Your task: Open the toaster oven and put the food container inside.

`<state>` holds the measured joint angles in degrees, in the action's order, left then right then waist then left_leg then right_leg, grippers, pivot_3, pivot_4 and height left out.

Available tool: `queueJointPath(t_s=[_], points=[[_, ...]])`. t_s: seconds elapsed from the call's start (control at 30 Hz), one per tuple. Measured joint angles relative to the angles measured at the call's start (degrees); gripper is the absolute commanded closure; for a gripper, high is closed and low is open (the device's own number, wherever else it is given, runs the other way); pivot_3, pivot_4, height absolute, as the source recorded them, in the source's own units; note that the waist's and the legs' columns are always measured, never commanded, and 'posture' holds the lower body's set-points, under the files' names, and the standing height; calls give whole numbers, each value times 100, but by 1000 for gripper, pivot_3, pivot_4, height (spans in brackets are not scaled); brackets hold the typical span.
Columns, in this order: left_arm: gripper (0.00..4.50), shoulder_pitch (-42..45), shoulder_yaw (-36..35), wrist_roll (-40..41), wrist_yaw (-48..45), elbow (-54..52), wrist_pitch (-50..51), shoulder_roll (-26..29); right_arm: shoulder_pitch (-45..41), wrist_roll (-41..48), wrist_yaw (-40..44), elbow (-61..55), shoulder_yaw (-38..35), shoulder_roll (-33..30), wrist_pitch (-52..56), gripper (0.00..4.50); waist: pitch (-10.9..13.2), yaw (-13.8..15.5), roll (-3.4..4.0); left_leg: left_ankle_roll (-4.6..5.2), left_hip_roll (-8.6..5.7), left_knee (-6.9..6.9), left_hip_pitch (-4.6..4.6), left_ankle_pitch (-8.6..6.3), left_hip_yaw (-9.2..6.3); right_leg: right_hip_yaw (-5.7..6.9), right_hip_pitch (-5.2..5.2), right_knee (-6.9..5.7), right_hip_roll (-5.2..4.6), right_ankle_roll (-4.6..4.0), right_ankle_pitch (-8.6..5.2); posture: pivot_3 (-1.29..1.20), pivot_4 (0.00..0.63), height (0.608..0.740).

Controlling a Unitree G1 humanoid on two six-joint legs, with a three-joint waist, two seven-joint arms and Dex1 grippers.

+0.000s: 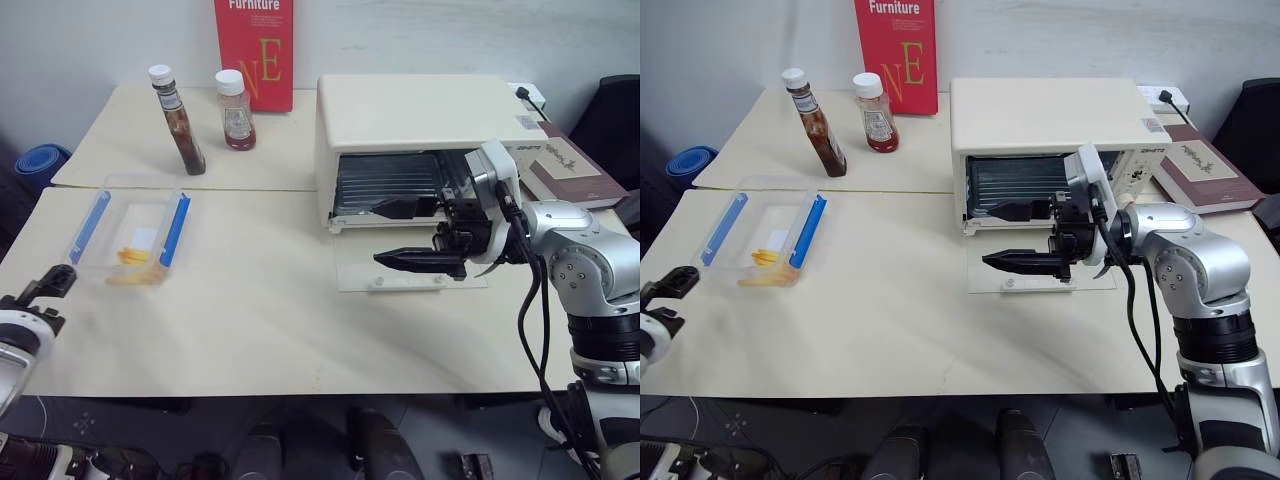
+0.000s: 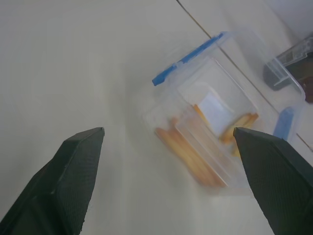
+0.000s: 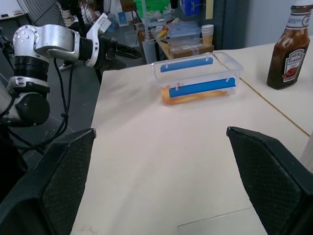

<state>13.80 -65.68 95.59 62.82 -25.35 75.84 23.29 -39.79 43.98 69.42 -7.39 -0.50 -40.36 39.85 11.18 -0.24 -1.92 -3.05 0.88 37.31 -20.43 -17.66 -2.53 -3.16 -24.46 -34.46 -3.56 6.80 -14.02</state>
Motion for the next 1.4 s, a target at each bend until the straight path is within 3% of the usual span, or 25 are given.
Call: queueJointPath(t_s=[0.13,0.2,0.5,0.83,0.97,1.3,1.4], points=[[12,-438,1195,1359,1386,19,-1782,271,48,11,-87,-154,-12,0,9,0,-1,16,1,-4,0,-9,0,-2,6,0,-5,6,-2,-4,-2,0,150,740],[12,-586,1628,1590,1740,2,-2425,369,134,44,-151,-206,-53,-1,35,0,0,9,1,-3,-1,-8,-1,-2,16,-2,-5,10,2,-6,-3,0,150,740],[12,-357,2803,1687,1747,642,-3580,1321,407,266,-460,-626,-355,-20,292,0,-1,19,4,4,-3,-7,2,2,24,0,1,15,7,-26,-11,0,150,740],[12,617,3720,1222,1566,1860,-4138,1403,494,599,-666,-906,-622,-163,586,0,-1,20,4,6,-2,-15,-5,1,27,2,-2,31,7,-10,-1,0,150,740],[931,940,3910,839,1563,2194,-4239,1313,499,756,-716,-1062,-682,-224,677,0,-1,14,4,6,-3,-14,-7,1,29,0,-1,37,6,-1,4,0,150,740],[3973,1143,3923,420,1552,2427,-4236,1150,540,942,-771,-1228,-683,-443,784,0,-1,24,4,7,-3,-15,-10,1,29,1,-2,42,5,3,6,0,150,740],[4269,1138,3928,409,1546,2632,-4045,1221,578,1091,-767,-1282,-759,-558,870,0,-1,12,3,7,-2,-16,-11,1,29,1,-3,43,7,3,6,0,150,740]])
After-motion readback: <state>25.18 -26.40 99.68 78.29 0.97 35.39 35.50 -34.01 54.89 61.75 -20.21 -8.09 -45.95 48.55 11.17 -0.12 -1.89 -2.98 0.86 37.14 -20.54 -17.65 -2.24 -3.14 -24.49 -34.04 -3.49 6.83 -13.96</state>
